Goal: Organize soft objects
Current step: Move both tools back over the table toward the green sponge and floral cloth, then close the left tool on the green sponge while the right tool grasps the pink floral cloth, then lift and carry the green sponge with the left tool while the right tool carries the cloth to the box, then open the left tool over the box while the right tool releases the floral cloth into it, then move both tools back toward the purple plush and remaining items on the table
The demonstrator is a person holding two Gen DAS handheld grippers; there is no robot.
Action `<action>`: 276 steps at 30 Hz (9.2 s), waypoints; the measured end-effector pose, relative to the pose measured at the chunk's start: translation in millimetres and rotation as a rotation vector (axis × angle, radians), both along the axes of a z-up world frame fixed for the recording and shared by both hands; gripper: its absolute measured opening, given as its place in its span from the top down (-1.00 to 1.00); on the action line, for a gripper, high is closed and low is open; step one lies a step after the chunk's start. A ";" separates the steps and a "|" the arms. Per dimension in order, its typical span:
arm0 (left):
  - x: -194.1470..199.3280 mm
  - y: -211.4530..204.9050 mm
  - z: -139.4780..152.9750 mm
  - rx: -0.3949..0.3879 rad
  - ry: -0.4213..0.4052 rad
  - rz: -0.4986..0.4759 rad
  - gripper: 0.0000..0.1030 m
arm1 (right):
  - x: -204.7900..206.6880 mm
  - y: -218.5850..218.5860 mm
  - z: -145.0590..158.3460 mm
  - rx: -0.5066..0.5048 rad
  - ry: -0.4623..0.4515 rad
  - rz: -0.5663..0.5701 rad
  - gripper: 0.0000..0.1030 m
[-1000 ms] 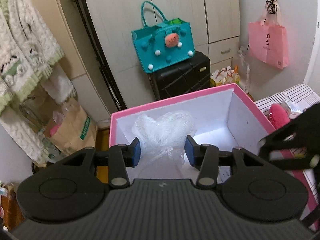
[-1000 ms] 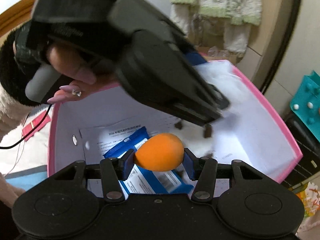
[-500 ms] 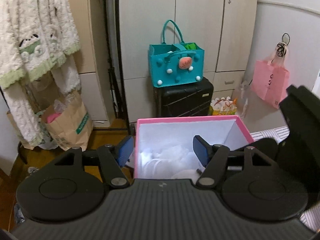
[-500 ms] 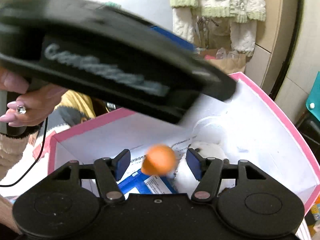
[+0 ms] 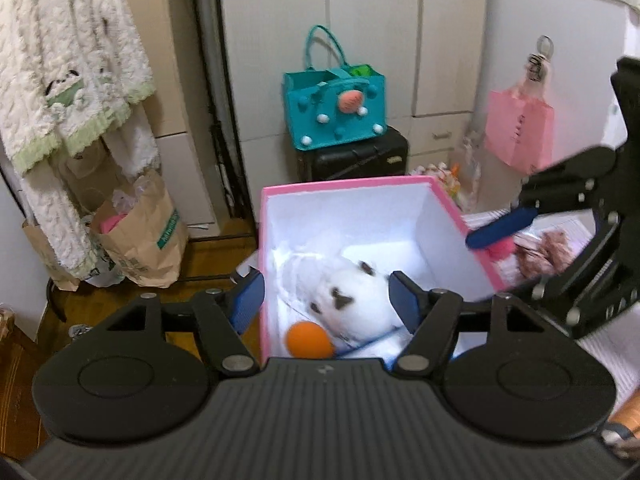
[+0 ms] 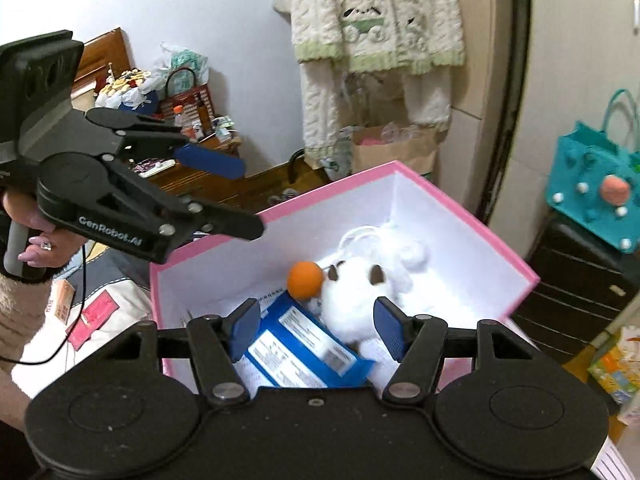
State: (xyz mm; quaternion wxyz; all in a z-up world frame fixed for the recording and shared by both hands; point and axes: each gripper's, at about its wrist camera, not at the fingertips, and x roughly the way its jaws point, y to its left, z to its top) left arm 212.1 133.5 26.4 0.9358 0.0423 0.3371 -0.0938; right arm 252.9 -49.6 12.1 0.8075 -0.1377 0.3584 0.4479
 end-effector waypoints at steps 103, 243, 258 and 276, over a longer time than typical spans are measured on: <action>10.3 -234.5 -149.7 -0.023 0.057 0.025 0.09 | -10.6 -173.4 -135.1 -0.191 -0.326 -0.101 -0.19; 115.2 -52.9 -48.5 -0.215 0.136 -0.125 -0.11 | 33.4 18.2 -38.3 -0.180 -0.152 -0.076 -0.30; 46.0 -46.9 1.0 -0.103 0.097 -0.134 -0.22 | -16.8 -32.4 8.5 0.013 -0.054 -0.139 -0.30; -48.8 -85.2 70.1 -0.094 0.107 -0.250 -0.40 | -96.1 -100.3 59.8 0.102 -0.042 -0.166 -0.33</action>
